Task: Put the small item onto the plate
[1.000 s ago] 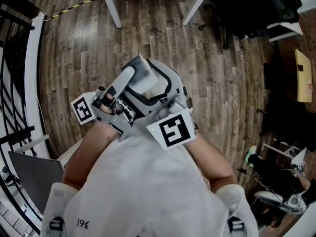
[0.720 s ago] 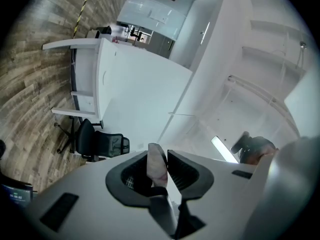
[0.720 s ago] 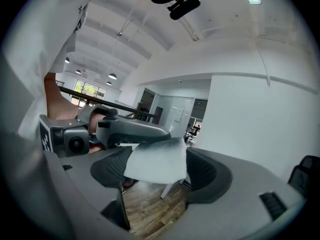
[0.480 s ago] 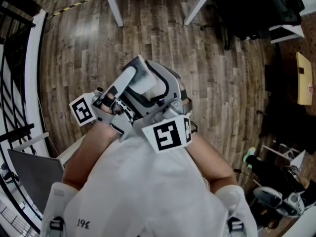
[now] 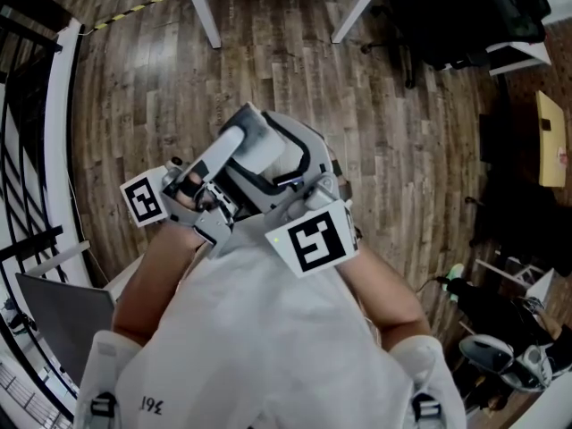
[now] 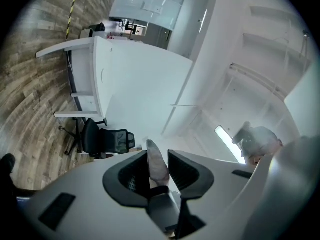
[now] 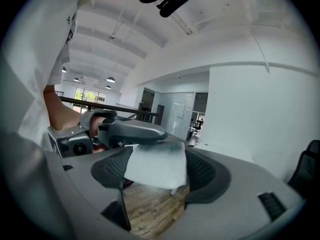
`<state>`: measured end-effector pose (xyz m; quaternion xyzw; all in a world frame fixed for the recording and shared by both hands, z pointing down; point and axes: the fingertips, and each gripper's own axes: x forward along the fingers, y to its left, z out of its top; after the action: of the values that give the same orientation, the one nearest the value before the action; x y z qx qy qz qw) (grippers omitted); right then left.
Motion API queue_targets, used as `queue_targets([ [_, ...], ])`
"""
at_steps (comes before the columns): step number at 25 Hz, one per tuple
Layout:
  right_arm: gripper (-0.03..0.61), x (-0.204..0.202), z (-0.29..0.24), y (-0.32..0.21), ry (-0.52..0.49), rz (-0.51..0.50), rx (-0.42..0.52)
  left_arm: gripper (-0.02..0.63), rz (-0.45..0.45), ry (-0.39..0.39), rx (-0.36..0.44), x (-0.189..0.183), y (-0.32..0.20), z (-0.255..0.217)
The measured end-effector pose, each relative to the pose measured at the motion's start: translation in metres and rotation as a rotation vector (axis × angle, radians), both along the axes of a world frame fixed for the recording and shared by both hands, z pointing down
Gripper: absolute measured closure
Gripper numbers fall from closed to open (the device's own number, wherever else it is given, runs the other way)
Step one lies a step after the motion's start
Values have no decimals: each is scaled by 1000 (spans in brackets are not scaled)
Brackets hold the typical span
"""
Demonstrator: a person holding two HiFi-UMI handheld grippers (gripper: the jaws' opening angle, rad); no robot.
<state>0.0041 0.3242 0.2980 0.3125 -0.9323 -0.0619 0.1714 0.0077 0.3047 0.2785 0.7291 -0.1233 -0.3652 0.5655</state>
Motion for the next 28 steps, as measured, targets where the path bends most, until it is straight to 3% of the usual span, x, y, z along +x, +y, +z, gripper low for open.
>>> queue_targets([
  [7, 249, 7, -9, -5, -166, -29, -126, 472, 52, -45, 78, 6, 0, -3],
  [10, 250, 8, -5, -1, -117, -39, -125, 469, 57, -66, 109, 2, 0, -3],
  [16, 250, 18, 0, 5, -84, -32, -119, 468, -35, -103, 138, -25, -16, -5],
  [22, 250, 40, 0, -19, -122, 49, -99, 469, -185, -211, 140, -57, -35, 4],
  [28, 250, 97, 1, -56, -151, 170, -84, 469, -205, -285, 154, -46, -51, 19],
])
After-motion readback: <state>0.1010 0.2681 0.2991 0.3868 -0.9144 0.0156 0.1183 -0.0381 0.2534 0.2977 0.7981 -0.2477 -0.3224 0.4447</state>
